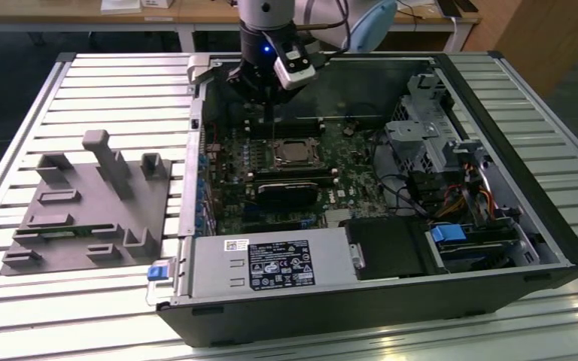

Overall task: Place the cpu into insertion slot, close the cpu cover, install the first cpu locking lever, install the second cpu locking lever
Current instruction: 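Install the first cpu locking lever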

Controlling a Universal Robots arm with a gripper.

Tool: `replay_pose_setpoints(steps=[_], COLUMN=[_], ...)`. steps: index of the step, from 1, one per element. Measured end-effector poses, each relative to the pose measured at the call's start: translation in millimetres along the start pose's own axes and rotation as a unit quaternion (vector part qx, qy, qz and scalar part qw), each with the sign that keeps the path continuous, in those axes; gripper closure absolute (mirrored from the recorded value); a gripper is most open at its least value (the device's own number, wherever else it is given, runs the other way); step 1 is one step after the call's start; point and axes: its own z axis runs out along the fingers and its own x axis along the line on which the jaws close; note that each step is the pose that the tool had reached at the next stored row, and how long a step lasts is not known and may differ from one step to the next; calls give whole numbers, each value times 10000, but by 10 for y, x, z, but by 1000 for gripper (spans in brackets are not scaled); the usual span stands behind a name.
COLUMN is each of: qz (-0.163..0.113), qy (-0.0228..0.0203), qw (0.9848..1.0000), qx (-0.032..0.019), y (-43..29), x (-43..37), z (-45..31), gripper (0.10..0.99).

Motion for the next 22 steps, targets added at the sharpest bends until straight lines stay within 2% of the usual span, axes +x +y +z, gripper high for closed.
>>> replay_pose_setpoints(steps=[10,22], qz=[0,0], qy=[3,3], qw=[10000,10000], qx=[-1,0], y=[16,18], x=[-171,-199], z=[13,42], gripper=[980,980])
